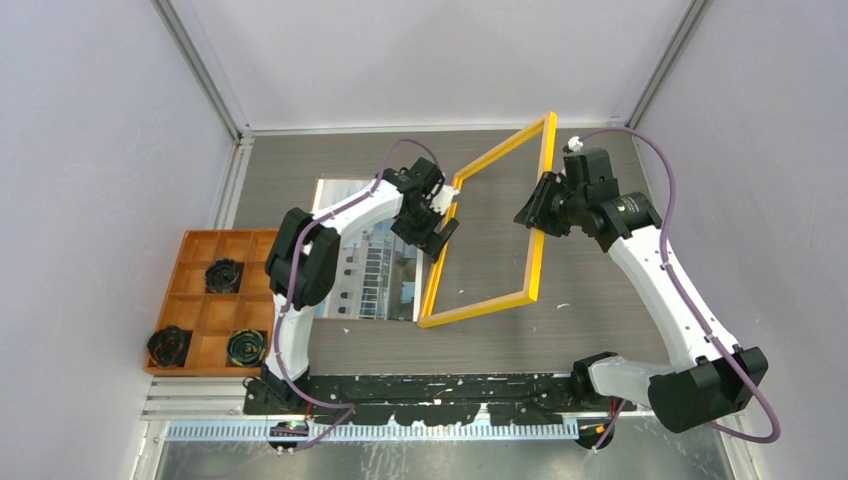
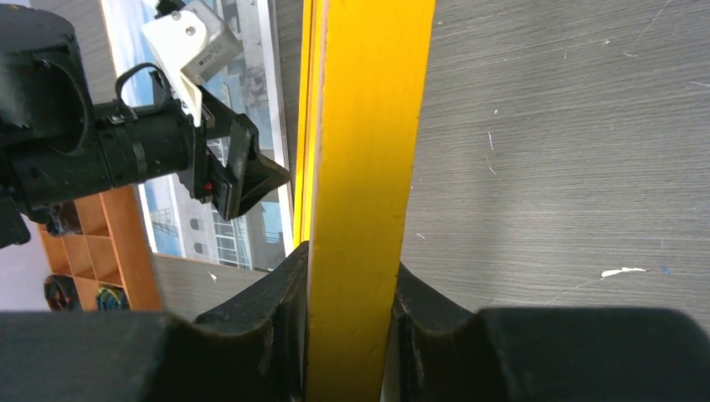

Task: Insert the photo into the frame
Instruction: Turn over the photo frame at the center of the board, then move the photo frame to the center of the board, then pick up the photo frame item at the center of the board.

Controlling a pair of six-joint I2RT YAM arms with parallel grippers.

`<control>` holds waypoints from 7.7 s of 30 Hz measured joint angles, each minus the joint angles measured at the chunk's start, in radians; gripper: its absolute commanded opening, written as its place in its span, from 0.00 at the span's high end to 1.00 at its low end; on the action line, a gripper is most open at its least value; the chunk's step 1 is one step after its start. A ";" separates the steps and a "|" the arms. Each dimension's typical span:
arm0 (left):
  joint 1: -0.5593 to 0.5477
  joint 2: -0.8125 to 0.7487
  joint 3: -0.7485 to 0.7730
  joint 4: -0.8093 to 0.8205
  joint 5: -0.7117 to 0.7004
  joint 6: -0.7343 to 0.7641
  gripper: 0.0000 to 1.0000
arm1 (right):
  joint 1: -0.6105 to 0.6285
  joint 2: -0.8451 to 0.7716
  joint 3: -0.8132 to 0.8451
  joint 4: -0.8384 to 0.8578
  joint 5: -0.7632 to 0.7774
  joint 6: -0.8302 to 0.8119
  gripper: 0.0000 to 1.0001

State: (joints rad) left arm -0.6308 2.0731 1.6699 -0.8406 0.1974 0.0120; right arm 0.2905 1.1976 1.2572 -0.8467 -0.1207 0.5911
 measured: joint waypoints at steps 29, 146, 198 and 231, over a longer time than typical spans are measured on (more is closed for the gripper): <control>0.000 0.047 -0.016 0.030 -0.014 0.028 0.49 | -0.029 0.101 -0.214 0.024 0.261 -0.096 0.58; 0.722 0.136 0.336 -0.198 -0.270 0.122 0.23 | 0.330 0.909 0.449 0.462 0.021 0.289 0.13; 0.579 0.111 0.067 -0.016 -0.414 0.237 0.44 | 0.362 1.020 0.531 0.429 0.108 0.327 0.43; 0.579 0.104 0.061 -0.034 -0.372 0.258 0.42 | 0.350 0.974 0.320 0.818 -0.200 0.434 0.87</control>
State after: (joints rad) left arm -0.0513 2.1769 1.7306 -0.8742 -0.1749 0.2699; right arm 0.6407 2.1719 1.5776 -0.0284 -0.3202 1.0248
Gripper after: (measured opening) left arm 0.545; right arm 0.373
